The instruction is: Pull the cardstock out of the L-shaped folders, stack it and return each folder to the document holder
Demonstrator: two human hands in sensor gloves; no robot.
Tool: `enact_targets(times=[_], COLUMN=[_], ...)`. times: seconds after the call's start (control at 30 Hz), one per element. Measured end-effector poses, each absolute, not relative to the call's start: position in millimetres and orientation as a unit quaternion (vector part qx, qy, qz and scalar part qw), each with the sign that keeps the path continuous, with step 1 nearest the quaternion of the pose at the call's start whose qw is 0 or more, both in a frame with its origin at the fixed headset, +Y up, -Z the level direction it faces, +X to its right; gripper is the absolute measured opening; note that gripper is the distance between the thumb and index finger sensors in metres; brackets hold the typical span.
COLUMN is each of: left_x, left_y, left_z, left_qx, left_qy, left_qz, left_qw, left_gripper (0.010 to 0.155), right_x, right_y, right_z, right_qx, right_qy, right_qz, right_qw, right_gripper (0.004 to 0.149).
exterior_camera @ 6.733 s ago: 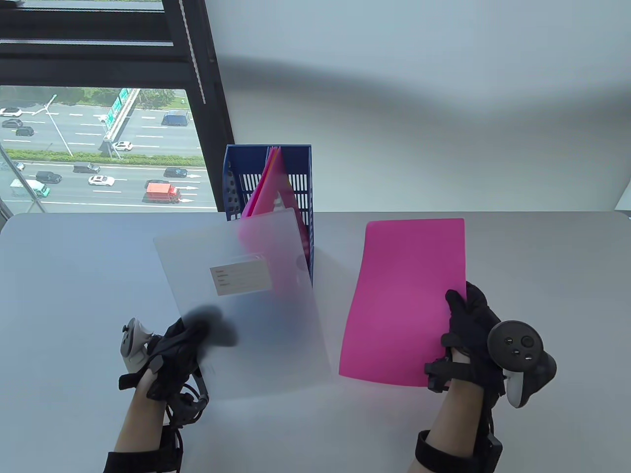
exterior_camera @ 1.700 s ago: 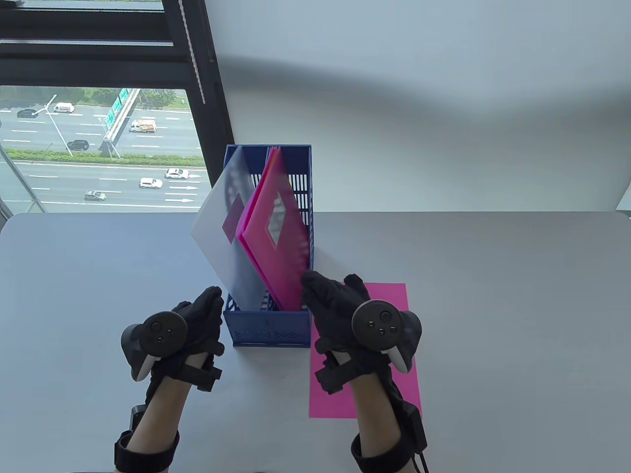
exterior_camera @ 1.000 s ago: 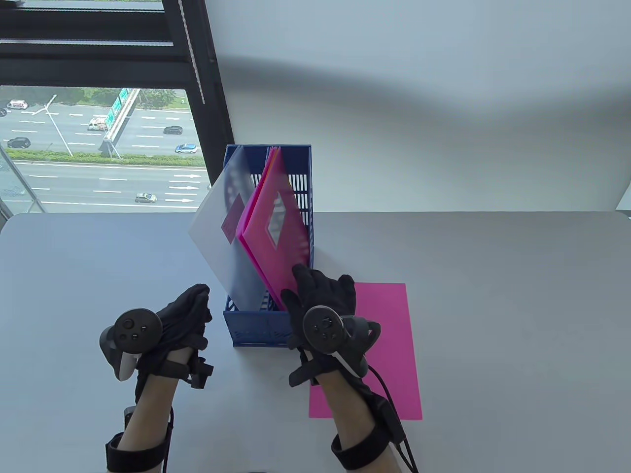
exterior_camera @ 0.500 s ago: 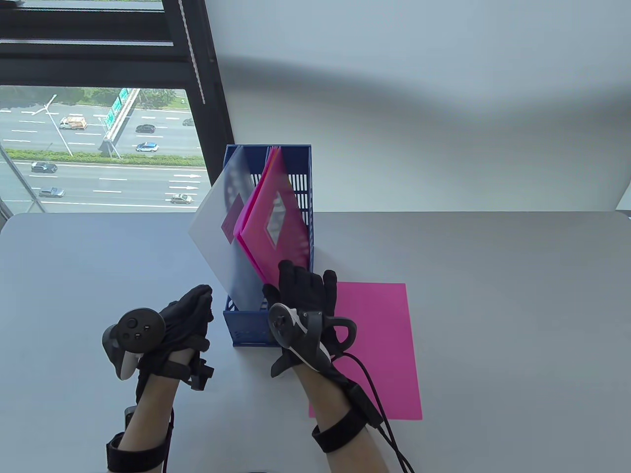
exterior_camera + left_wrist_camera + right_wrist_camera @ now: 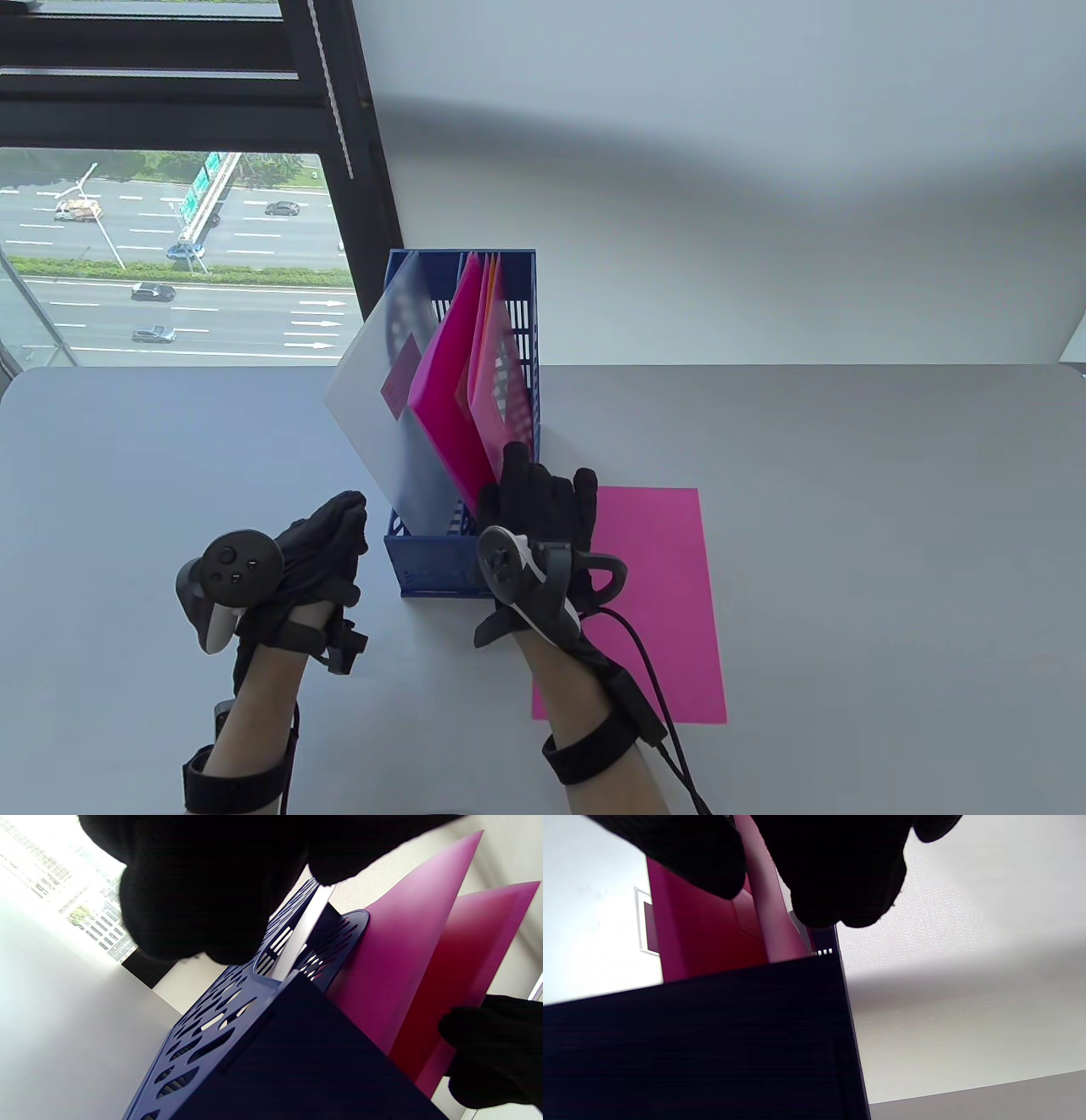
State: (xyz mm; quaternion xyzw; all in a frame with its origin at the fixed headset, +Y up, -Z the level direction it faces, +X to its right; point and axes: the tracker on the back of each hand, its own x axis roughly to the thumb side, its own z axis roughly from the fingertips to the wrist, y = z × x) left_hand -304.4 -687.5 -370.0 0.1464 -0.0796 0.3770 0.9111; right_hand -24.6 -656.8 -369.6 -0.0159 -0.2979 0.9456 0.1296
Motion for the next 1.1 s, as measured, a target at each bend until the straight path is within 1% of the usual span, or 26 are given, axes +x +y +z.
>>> enact_targets(times=[0.13, 0.23, 0.3, 0.4, 0.63, 0.87, 1.1], left_x=[-304, -303, -303, -303, -302, -302, -300], left_y=[-688, -688, -688, -688, -688, -688, -683], left_z=[-370, -370, -370, -370, -370, -370, -367], left_qx=[0.144, 0.143, 0.141, 0.142, 0.148, 0.149, 0.158], left_qy=[-0.080, -0.082, -0.083, -0.084, -0.084, -0.086, -0.092], left_qz=[0.377, 0.375, 0.374, 0.374, 0.373, 0.372, 0.370], left_qw=[0.912, 0.912, 0.913, 0.912, 0.912, 0.912, 0.911], left_gripper=[0.053, 0.053, 0.053, 0.053, 0.053, 0.053, 0.053], right_x=[-20, -18, -18, -16, -6, 4, 11], right_y=[-655, -659, -661, -661, -663, -648, -621], right_z=[-374, -379, -379, -378, -370, -357, -334], right_qx=[-0.025, -0.027, -0.024, -0.019, -0.007, -0.001, 0.012], right_qy=[-0.282, -0.263, -0.264, -0.281, -0.330, -0.372, -0.429], right_qz=[0.949, 0.953, 0.953, 0.950, 0.932, 0.911, 0.878], right_qw=[0.139, 0.147, 0.145, 0.133, 0.151, 0.180, 0.212], right_gripper=[0.061, 0.054, 0.050, 0.045, 0.044, 0.044, 0.044])
